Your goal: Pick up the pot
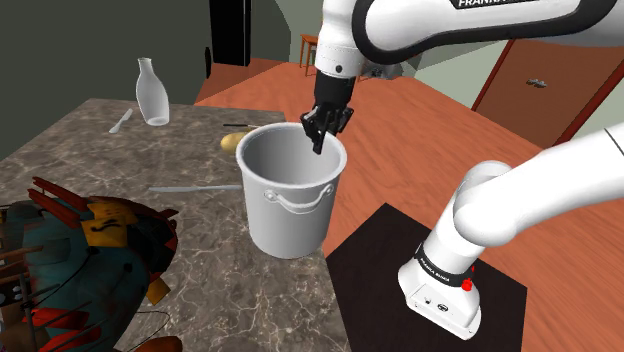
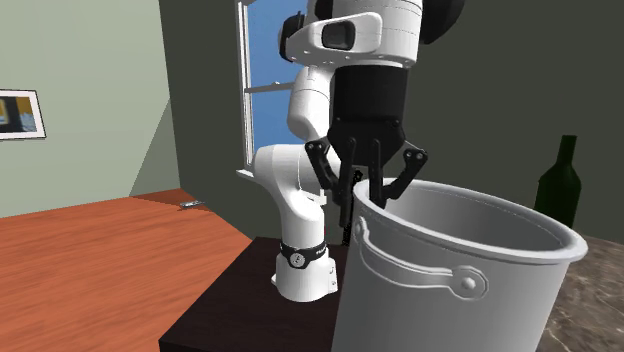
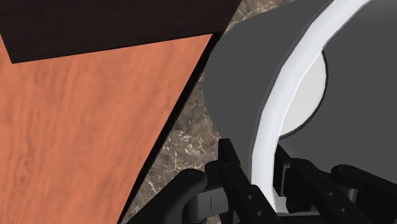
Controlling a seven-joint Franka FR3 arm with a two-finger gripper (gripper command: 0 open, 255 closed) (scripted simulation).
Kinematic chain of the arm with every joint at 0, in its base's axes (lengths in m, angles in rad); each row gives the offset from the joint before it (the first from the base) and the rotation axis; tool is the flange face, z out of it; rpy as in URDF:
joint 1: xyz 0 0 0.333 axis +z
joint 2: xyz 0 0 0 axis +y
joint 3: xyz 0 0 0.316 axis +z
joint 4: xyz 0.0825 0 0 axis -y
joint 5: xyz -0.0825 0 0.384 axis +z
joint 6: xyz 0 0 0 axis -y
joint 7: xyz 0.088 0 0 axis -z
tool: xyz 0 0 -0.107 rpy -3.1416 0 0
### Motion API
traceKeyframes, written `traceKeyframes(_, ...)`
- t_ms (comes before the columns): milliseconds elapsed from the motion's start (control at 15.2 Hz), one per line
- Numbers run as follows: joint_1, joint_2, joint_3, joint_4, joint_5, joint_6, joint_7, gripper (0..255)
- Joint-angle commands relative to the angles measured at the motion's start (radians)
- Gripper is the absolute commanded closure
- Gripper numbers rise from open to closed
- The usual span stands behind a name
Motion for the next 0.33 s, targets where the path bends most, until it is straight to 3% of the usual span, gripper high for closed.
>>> traceKeyframes(0, -0.002, -0.002, -0.005, 0.031, -0.002, -0.027, 0.000, 255)
traceKeyframes(264, -0.003, -0.002, -0.009, 0.060, -0.006, -0.056, -0.001, 255)
